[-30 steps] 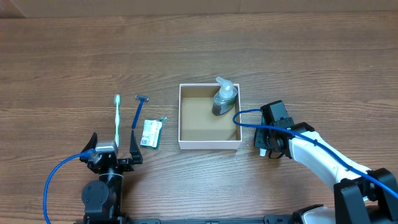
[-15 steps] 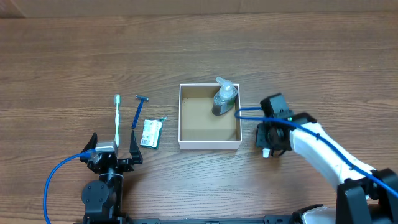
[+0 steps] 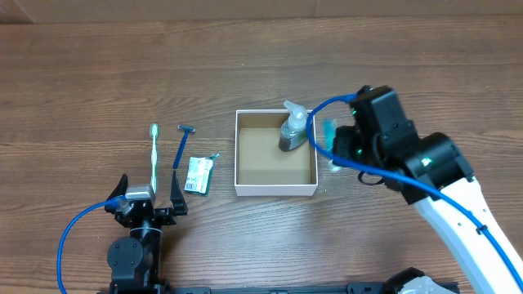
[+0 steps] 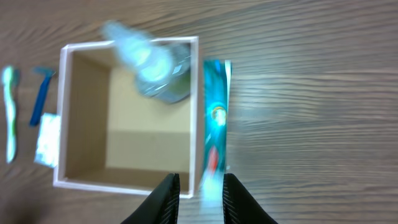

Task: Pack container
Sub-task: 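Lift the toothpaste tube with the right gripper toward the box edge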

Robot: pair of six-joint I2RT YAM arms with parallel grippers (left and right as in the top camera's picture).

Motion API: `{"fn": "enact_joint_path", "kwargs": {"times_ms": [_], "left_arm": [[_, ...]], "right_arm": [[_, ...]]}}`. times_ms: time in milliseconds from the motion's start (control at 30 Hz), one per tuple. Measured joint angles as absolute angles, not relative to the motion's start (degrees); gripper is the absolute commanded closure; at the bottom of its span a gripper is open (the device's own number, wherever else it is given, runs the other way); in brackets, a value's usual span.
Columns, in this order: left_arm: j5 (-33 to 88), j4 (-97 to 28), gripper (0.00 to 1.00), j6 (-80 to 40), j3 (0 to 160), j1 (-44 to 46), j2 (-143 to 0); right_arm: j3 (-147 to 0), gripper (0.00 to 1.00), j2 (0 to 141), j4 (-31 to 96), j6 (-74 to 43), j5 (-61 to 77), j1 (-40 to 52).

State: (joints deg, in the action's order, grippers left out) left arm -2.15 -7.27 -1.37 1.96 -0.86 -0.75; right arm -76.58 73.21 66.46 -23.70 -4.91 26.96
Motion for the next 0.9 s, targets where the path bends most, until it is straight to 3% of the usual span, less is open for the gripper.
{"fn": "enact_joint_path", "kwargs": {"times_ms": [333, 500, 733, 900], "left_arm": [[-2.1, -7.3, 0.00, -1.4, 2.0, -0.9, -0.8], [-2.2, -7.3, 0.00, -1.4, 2.0, -0.9, -0.8], [-2.1, -7.3, 0.00, -1.4, 2.0, -0.9, -0.8], [-2.2, -7.3, 0.00, -1.4, 2.0, -0.9, -0.8]], "right_arm": [[-76.2, 0.75, 80.5, 64.4, -24.7, -7.1, 34.9], [-76.1, 0.59, 79.7, 66.2, -27.0, -10.0, 33.1], [-74.5, 0.61, 78.1, 68.1, -29.4, -10.9, 29.7], [-65.1, 0.58, 77.8, 60.3, -30.0, -9.3, 27.6]]}}
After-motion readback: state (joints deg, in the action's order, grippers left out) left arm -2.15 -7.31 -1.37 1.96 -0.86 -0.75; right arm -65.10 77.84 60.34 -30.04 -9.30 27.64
